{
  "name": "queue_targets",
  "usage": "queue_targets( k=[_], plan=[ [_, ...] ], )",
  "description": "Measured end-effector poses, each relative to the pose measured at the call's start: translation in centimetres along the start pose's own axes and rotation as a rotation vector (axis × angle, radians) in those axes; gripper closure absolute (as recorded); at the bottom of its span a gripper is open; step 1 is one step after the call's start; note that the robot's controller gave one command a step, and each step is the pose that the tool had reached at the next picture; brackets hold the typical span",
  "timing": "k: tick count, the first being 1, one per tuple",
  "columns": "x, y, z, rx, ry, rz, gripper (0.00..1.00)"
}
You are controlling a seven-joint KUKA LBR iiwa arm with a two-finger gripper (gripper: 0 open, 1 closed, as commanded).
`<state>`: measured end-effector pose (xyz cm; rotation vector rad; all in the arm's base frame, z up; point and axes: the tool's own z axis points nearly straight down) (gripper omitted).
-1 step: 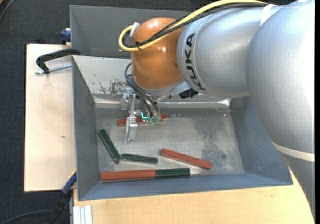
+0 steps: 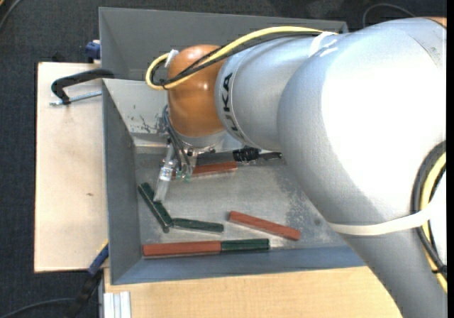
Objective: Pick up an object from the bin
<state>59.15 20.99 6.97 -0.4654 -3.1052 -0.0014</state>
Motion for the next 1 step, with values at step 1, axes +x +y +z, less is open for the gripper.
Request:
queue_targets(
  k=[1],
  plan=[
    [-1.59, -7.72, -0.12, 0.003, -0.001, 0.109, 0.00]
  ],
)
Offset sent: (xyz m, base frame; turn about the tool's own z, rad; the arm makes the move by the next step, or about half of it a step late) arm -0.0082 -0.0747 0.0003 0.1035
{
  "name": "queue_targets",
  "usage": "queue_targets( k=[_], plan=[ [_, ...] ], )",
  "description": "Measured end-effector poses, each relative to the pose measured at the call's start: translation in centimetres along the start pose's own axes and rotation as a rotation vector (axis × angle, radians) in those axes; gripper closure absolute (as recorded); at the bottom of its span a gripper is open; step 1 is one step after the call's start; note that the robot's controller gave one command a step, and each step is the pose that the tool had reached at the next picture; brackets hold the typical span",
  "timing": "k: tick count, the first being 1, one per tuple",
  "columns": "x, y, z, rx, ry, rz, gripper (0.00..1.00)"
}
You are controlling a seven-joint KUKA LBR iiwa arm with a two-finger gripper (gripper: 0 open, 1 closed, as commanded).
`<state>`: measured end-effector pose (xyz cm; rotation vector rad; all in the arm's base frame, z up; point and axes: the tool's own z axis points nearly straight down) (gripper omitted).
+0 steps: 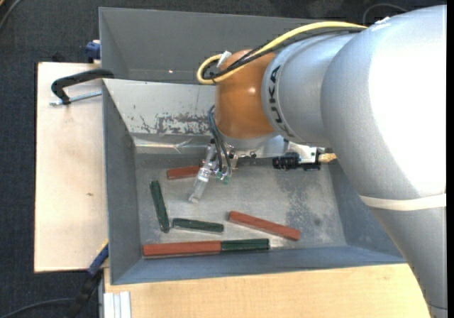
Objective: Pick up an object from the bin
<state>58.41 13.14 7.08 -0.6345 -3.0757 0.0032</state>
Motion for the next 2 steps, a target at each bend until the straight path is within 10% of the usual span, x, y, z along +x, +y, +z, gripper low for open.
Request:
queue_targets(
  k=[1, 2],
  plan=[
    [1.13, 4.87, -0.05, -0.007, -0.004, -0.076, 0.00],
    [1.05, 4.69, -0.04, -0.006, -0.003, -0.072, 1.00]
  ],
)
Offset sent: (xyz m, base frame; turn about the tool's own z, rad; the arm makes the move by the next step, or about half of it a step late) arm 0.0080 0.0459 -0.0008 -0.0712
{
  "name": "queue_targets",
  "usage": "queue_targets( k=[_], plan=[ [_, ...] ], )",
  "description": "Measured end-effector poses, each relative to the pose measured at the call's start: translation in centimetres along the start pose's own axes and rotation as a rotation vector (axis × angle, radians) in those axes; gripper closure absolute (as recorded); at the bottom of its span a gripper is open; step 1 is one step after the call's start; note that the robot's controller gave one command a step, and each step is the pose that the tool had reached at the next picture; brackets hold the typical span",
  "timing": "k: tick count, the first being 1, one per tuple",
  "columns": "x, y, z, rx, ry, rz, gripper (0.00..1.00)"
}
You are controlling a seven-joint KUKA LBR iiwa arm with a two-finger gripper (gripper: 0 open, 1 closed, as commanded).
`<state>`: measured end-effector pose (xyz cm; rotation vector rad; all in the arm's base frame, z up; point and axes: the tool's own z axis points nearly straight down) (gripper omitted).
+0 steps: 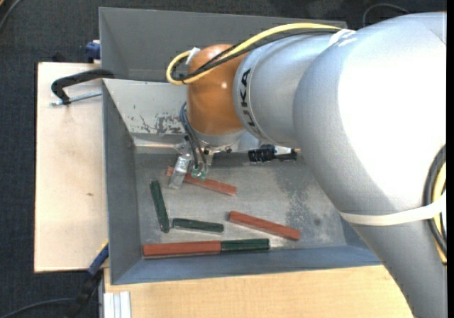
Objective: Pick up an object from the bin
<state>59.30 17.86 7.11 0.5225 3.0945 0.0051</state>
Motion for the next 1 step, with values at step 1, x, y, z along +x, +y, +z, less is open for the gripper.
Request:
queue_targets(
  k=[1],
  plan=[
    [1.86, 1.26, -11.11, -0.005, -0.006, -0.063, 1.00]
  ],
)
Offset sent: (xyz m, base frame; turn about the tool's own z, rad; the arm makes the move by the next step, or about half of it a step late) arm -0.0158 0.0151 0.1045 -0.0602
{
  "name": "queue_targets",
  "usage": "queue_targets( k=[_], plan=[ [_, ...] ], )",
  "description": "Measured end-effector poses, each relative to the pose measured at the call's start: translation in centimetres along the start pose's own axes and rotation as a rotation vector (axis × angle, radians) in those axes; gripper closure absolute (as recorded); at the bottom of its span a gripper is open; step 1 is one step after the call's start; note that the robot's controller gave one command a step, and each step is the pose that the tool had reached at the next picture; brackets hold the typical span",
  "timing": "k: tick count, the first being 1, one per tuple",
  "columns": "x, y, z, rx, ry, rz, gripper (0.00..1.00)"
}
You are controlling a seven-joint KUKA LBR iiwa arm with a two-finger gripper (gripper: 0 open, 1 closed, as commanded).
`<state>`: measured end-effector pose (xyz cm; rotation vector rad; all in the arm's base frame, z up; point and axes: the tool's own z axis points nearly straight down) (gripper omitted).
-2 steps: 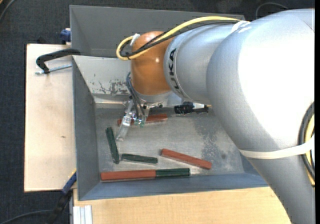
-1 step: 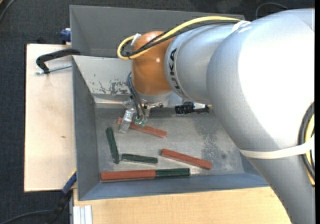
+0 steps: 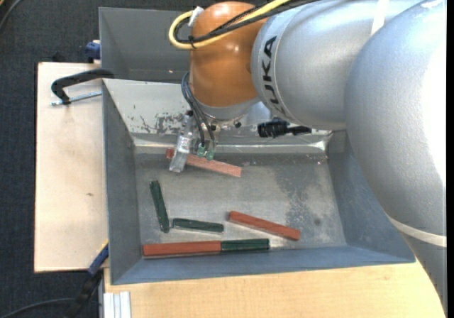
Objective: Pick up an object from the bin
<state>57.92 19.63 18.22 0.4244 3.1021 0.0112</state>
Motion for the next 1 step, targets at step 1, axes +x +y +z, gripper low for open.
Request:
queue_targets(
  k=[1],
  plan=[
    [2.03, -4.31, -15.60, 0.001, -0.003, -0.196, 1.00]
  ],
)
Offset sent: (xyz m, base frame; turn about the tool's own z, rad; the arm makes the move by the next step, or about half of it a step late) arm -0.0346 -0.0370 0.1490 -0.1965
